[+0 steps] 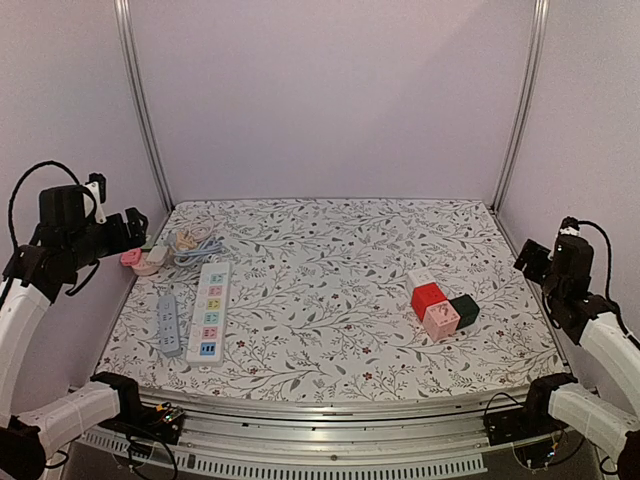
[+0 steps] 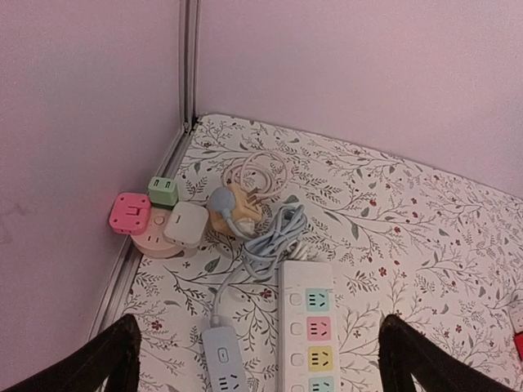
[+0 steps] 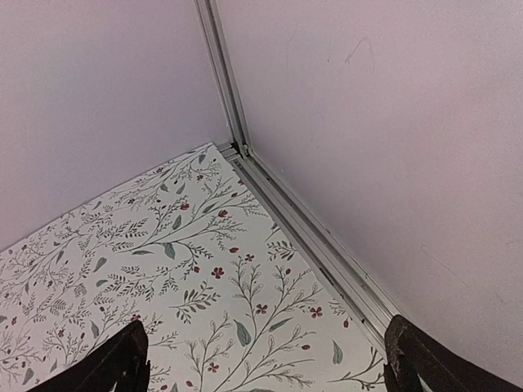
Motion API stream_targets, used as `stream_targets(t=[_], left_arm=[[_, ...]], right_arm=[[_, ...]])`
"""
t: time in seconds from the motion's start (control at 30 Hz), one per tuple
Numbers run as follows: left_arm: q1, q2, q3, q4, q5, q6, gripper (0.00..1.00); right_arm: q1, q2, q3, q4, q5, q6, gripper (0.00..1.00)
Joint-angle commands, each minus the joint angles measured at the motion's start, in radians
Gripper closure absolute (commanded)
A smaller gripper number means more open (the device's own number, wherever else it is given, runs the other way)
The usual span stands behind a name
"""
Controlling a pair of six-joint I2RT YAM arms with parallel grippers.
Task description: Pull the plug off the socket
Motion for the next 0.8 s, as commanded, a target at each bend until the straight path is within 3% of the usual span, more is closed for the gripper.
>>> stream_targets(t=[0.0,0.27,0.43,0.53,0.77], left_arm=[[-0.001,-0.007,-0.023,0.003,0.020,0.008,0.00],[-0.001,-0.014,-0.033,0.012,-0.048,-0.010,0.00],[-0.011,0.047,0.004,-0.006,0.032,0.038,0.01],[-0.045,0.101,0.055,-0.025,0.047,0.058,0.00],[-0.197,0.242,0.181,-0.017,0.006,0.016,0.00]], right_arm=[[-0.004,-0.028,-0.017,-0.018,0.032,-0.006,0.01],[-0.004,-0.072,-0.035,-0.018,0.031,-0.001,0.01],[-0.004,-0.068,-0.010,-0.041,-0.042,0.007,0.01],[-0.005,-0.048,0.089,-0.201,-0.162,-0.002,0.01],[0.020,0.022,0.303,-0.527,-0.254,0.048,0.06]])
